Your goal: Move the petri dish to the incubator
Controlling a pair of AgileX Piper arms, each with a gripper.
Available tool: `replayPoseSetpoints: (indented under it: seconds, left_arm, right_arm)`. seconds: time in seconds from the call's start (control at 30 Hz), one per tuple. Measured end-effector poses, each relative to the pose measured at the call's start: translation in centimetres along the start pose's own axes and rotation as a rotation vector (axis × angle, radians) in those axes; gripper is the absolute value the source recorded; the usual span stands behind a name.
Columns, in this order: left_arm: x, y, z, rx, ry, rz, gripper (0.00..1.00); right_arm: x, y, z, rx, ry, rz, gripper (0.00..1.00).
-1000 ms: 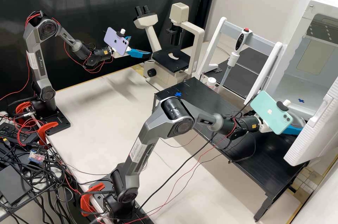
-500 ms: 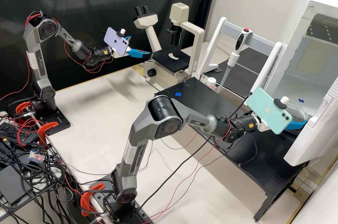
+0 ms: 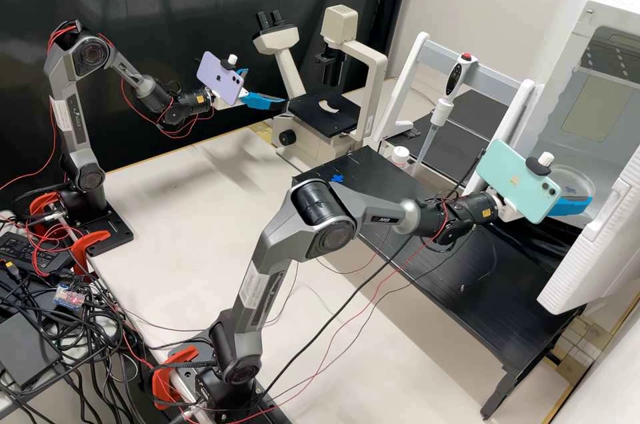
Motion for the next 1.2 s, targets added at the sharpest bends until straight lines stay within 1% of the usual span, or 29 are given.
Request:
replayPoseSetpoints:
  seconds: [0.1, 0.2, 0.23, 0.33, 0.37, 0.53, 0.57, 0.6, 0.63, 0.7, 0.83, 0.9, 0.97, 1.03, 1.07, 1.13, 1.2]
  left_arm:
    - [0.0, 0.0, 0.0, 0.000, 0.000, 0.000, 1.00]
    - [0.0, 0.0, 0.0, 0.000, 0.000, 0.000, 1.00]
    - [0.0, 0.0, 0.0, 0.000, 0.000, 0.000, 1.00]
    - [0.0, 0.0, 0.0, 0.000, 0.000, 0.000, 1.00]
    - [0.0, 0.0, 0.0, 0.000, 0.000, 0.000, 1.00]
    - [0.0, 0.0, 0.0, 0.000, 0.000, 0.000, 1.00]
    - [0.0, 0.0, 0.0, 0.000, 0.000, 0.000, 1.00]
    - [0.0, 0.0, 0.0, 0.000, 0.000, 0.000, 1.00]
    - [0.0, 0.0, 0.0, 0.000, 0.000, 0.000, 1.00]
    - [0.0, 0.0, 0.0, 0.000, 0.000, 0.000, 1.00]
    - [0.0, 0.0, 0.0, 0.000, 0.000, 0.000, 1.00]
    - [0.0, 0.0, 0.0, 0.000, 0.000, 0.000, 1.00]
    - [0.0, 0.0, 0.0, 0.000, 0.000, 0.000, 1.00]
    - [0.0, 0.0, 0.0, 0.000, 0.000, 0.000, 1.00]
    - [0.0, 0.0, 0.0, 0.000, 0.000, 0.000, 1.00]
    - [0.0, 0.0, 0.0, 0.000, 0.000, 0.000, 1.00]
    - [0.0, 0.0, 0.0, 0.000, 0.000, 0.000, 1.00]
  right_arm:
    - [1.8, -0.9, 0.7, -0.012, -0.043, -0.039, 0.00]
    - [3.1, -1.5, 1.1, 0.004, -0.066, -0.060, 0.00]
    - [3.5, -1.6, 1.2, 0.004, -0.068, -0.065, 0.00]
    - [5.1, -1.9, 1.3, 0.019, -0.056, -0.065, 0.00]
    - [5.5, -2.0, 1.3, 0.015, -0.048, -0.069, 0.00]
    - [7.2, -2.7, 1.3, 0.036, -0.013, -0.104, 0.00]
    - [7.3, -2.8, 1.3, 0.035, -0.008, -0.108, 0.00]
    - [7.7, -2.9, 1.3, 0.044, 0.001, -0.112, 0.00]
    - [7.9, -3.1, 1.3, 0.035, 0.008, -0.119, 0.00]
    - [8.2, -3.3, 1.4, 0.039, 0.014, -0.126, 0.00]
    - [8.7, -3.8, 1.4, 0.025, 0.014, -0.138, 0.00]
    - [8.8, -4.0, 1.5, 0.010, 0.007, -0.142, 0.00]
    - [9.0, -4.3, 1.8, -0.014, 0.002, -0.139, 0.00]
    - [9.1, -4.4, 2.0, -0.007, -0.006, -0.131, 0.00]
    - [9.2, -4.4, 2.1, -0.011, -0.010, -0.126, 0.00]
    - [9.2, -4.3, 2.2, -0.007, -0.018, -0.114, 0.00]
    - [9.4, -4.3, 2.3, -0.015, -0.023, -0.106, 0.00]
